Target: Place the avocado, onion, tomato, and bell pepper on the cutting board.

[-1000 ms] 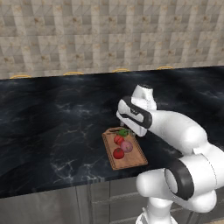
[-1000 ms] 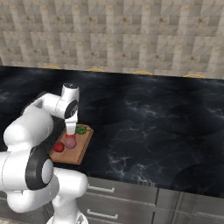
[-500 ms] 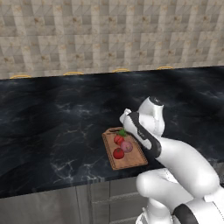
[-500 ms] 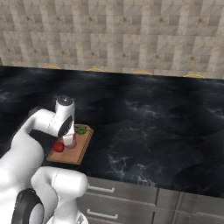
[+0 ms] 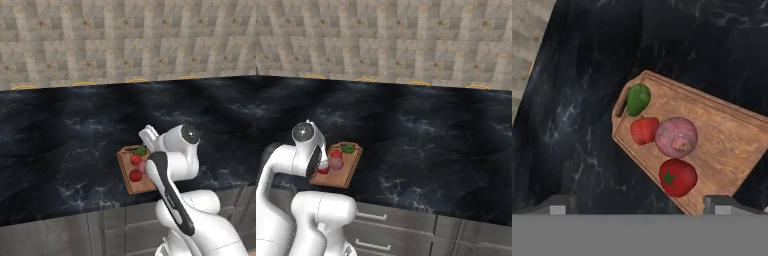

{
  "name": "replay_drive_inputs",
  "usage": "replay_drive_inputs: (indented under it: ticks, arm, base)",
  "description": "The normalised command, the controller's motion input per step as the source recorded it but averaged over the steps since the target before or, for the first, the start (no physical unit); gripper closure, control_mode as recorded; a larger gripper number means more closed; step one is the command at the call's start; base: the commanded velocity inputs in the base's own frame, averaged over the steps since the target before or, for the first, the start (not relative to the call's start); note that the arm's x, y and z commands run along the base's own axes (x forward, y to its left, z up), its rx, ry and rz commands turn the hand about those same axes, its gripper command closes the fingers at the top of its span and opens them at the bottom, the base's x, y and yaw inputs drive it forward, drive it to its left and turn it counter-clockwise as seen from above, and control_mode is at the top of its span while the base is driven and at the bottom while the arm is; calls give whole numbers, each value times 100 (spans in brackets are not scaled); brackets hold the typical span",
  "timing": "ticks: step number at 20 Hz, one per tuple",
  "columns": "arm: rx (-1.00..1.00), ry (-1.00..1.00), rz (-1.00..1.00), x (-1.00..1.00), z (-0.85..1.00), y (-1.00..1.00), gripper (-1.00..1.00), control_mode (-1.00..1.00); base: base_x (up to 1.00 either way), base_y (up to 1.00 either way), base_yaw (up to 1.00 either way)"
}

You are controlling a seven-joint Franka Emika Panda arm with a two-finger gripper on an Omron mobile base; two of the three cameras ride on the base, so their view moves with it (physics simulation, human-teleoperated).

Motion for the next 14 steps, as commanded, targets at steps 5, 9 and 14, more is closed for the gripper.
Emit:
replay_drive_inputs:
  ticks: [5, 9, 14]
  arm:
    - [0, -50, -6, -43, 2, 4, -100, -100]
    - [0, -50, -5, -48, 1, 6, -100, -100]
    - [-5, -48, -3, -64, 31, 16, -100, -100]
  base:
    - [0, 0, 0]
    - [0, 0, 0]
    - [0, 0, 0]
